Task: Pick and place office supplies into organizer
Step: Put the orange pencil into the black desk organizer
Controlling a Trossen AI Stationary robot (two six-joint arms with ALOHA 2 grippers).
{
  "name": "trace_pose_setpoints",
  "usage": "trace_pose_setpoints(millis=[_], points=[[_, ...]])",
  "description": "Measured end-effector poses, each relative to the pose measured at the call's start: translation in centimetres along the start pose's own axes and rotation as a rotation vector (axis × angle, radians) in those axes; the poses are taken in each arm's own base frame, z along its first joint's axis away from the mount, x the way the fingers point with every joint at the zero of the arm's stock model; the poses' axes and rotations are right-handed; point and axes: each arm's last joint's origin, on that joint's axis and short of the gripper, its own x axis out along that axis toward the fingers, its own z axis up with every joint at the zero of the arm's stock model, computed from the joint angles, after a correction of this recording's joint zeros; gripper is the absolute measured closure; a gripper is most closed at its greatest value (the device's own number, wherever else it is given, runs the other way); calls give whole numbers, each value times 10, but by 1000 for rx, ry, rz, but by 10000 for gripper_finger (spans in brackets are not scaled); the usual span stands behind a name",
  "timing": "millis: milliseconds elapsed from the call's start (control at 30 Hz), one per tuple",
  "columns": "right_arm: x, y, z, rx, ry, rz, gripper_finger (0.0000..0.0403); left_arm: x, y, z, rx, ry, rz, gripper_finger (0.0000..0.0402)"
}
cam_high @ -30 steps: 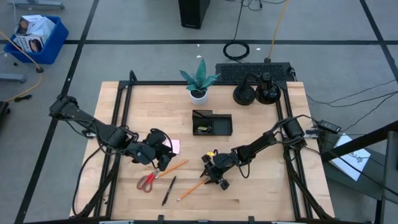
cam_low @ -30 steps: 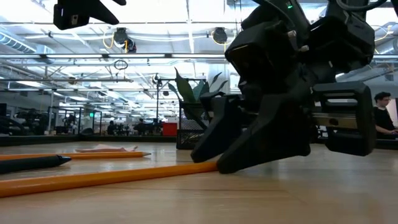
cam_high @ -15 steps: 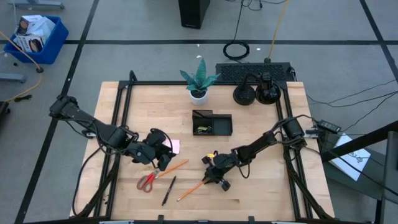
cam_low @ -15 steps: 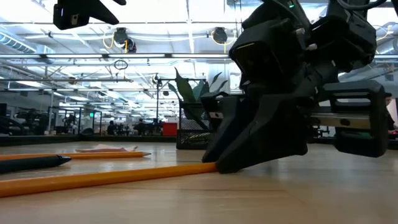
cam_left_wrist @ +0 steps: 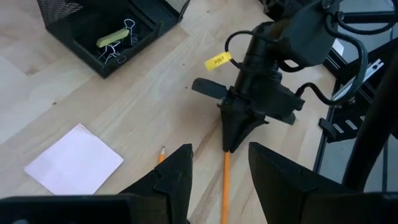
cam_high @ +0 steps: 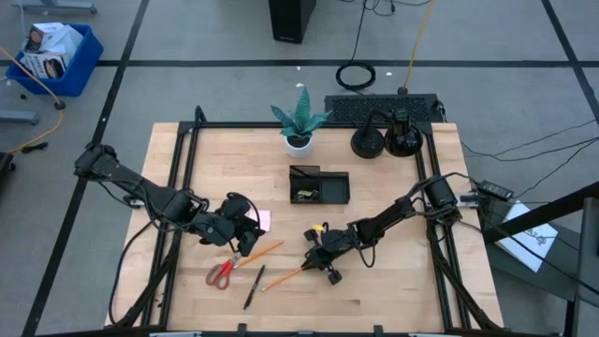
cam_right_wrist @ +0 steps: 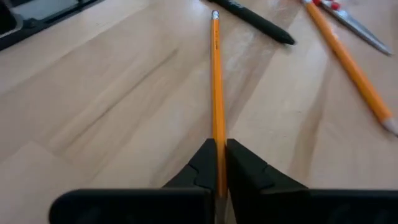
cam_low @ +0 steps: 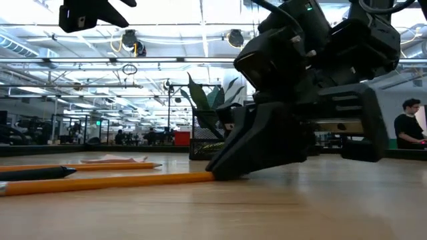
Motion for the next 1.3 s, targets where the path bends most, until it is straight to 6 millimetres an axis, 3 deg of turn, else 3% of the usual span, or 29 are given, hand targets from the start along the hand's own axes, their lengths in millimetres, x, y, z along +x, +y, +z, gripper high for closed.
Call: trace_pose_setpoints(millis=[600, 700, 867, 1000, 1167, 1300], points=[[-4, -3, 13, 28, -80, -80, 402, 0, 1, -1, 21, 7, 5, 240], [-4, -1, 15, 22, -109, -10, 397, 0, 1, -1, 23, 7, 6, 240], [-1, 13, 19, -51, -174, 55, 353, 0, 1, -1, 26, 10, 12, 240], [1, 9, 18, 1, -182, 2, 299, 0, 2, -1, 27, 10, 15, 240], [6, 0, 7, 61, -194, -28, 232, 0, 2, -1, 25, -4, 25, 240], [15, 6, -6, 83, -175, -15, 200, 1, 3, 1, 16, -6, 33, 240]])
